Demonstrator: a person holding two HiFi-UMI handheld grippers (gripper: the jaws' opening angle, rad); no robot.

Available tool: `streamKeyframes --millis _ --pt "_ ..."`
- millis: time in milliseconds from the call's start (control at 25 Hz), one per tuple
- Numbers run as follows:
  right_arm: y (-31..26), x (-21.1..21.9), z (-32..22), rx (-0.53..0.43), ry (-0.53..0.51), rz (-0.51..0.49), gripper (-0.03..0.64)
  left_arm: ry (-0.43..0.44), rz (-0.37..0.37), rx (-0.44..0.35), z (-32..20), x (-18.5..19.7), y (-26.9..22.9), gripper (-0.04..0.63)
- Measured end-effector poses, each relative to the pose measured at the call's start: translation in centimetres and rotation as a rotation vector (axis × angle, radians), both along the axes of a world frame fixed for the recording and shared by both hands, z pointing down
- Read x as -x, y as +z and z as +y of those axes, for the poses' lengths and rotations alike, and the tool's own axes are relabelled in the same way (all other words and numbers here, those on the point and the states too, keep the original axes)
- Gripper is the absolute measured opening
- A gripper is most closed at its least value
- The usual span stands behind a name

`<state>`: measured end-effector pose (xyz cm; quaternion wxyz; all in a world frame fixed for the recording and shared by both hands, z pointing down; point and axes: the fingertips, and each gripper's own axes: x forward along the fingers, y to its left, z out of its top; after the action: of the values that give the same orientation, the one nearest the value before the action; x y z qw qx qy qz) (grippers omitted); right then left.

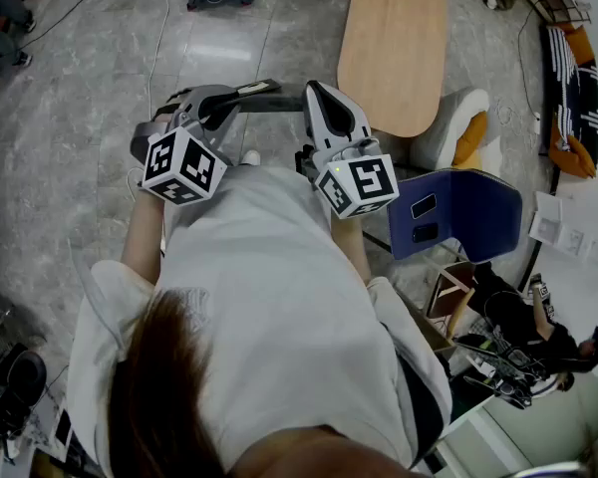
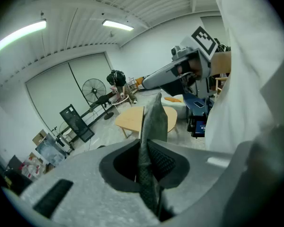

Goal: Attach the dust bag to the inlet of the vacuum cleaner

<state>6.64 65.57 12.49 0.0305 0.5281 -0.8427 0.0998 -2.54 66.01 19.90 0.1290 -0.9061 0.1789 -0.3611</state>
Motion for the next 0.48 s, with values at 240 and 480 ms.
streamKeyframes --millis 240,480 --pt "0.13 -0.39 -0.45 0.006 -0.005 0.001 0.002 -0.002 0.001 0.008 -0.43 -0.39 0.16 0.040" --pt "0.28 -0.77 -0.24 0.006 -0.013 0.004 0.002 -0.011 0.002 0.009 -0.40 -0.60 0.24 0.040"
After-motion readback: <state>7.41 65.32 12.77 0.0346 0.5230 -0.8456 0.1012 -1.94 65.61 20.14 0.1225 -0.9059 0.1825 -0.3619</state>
